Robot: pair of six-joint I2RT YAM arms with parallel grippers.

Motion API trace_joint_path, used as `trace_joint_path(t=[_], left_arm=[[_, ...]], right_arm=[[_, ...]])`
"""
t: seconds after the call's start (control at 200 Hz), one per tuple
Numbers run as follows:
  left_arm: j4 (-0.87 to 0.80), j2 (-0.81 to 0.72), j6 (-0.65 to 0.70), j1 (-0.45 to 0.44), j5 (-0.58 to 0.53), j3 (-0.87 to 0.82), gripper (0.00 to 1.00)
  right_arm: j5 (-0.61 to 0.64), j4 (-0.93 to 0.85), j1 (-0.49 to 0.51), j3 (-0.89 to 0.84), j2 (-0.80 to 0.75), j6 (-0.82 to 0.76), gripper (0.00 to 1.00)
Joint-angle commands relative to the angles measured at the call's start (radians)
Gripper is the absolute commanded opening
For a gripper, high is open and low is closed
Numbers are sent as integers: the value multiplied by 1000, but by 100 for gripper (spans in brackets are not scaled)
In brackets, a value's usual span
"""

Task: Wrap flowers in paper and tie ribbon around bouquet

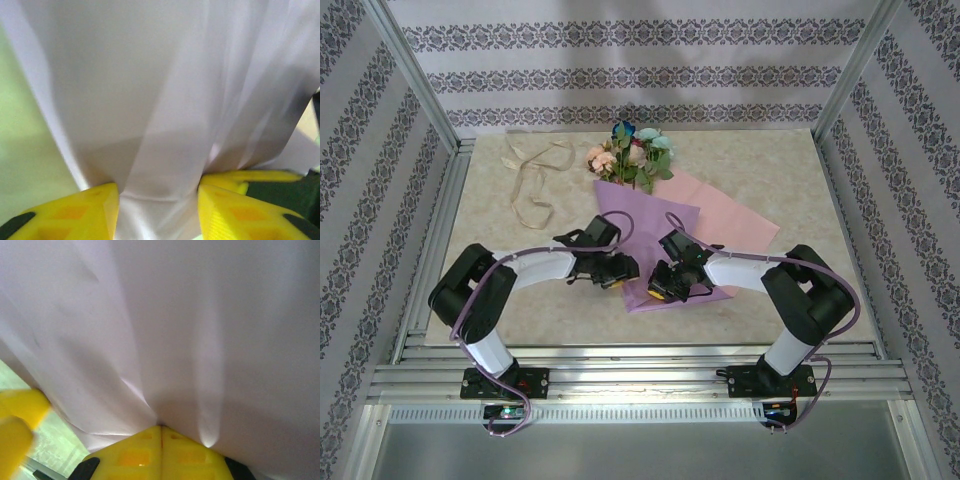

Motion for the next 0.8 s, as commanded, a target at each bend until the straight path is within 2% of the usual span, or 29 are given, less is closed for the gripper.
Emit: trace_joint_path(t=[0.0, 0.1, 0.225, 0.45, 0.664, 0.799], left_arm=[[-4, -25, -45, 61, -11, 44, 51], [23, -34, -46, 124, 0, 37, 51], [90, -3, -25, 175, 68, 24, 52], [256, 35, -53, 178, 135, -55, 51], [270, 17, -59, 176, 107, -114, 50], [324, 46, -69, 175, 129, -125, 48]], right_arm=[[18, -116, 8, -39, 50, -38, 0], [30, -140, 8, -32, 43, -58, 0], [40, -165, 8, -22, 45, -81, 0], [39, -143, 4, -68, 50, -78, 0], [41, -129, -9, -83, 53, -76, 0], [38, -119, -15, -90, 56, -75, 0]])
